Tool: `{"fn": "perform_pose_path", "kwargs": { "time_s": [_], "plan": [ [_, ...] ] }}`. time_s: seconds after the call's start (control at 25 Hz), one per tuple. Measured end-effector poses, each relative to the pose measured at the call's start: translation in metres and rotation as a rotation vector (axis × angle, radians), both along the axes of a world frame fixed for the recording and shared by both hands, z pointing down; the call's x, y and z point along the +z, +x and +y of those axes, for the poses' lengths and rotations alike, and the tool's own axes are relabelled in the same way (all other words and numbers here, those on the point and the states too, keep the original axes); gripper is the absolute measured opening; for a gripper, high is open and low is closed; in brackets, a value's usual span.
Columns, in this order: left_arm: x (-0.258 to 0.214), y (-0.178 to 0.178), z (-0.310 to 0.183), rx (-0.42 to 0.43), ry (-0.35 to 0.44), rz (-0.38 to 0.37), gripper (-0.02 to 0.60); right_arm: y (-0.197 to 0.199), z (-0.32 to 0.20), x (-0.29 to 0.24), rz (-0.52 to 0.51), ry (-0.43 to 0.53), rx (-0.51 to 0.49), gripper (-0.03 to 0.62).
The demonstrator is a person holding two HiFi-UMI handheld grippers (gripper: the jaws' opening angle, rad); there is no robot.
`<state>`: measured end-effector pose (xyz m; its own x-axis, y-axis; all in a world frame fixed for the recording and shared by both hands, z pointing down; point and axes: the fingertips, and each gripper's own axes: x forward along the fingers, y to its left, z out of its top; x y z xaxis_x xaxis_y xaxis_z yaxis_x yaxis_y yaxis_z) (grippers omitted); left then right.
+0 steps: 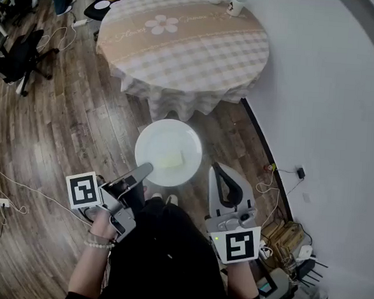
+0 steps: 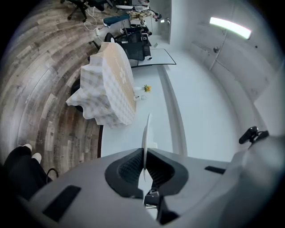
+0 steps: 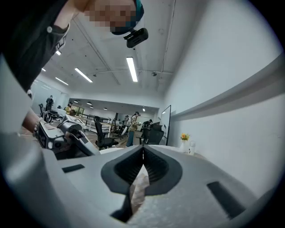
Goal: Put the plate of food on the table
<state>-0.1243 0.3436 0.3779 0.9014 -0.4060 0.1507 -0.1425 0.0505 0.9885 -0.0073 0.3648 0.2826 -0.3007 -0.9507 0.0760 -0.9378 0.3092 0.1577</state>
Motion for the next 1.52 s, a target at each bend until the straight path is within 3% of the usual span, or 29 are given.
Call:
{"fn": "perform_pose_path", "kwargs": {
  "time_s": [0.44, 0.64, 0.96, 1.04, 1.12, 1.52],
  "plan": [
    [0.002, 0.007, 0.000, -0.005, -0.010, 0.003, 0.008, 0.008, 0.000, 0.007, -0.004, -0.035, -0.008, 0.000],
    [0.005, 0.005, -0.001, -0.005, -0.010, 0.003, 0.008, 0.009, -0.006, 0.021, -0.068, -0.102, -0.018, 0.000],
    [0.005, 0.000, -0.004, -0.005, -0.011, 0.010, 0.008, 0.002, -0.015, 0.054, -0.313, -0.314, -0.046, 0.002],
    [0.005, -0.003, -0.004, -0.006, -0.013, 0.013, 0.008, -0.003, -0.017, 0.060, -0.433, -0.367, -0.066, 0.071],
    [0.005, -0.006, -0.005, -0.006, -0.014, 0.011, 0.008, -0.006, -0.018, 0.065, -0.565, -0.409, -0.071, 0.098],
    [0.007, -0.009, -0.009, 0.007, -0.012, 0.034, 0.008, -0.018, -0.030, 0.085, -0.856, -0.509, -0.080, 0.090]
  ]
}}
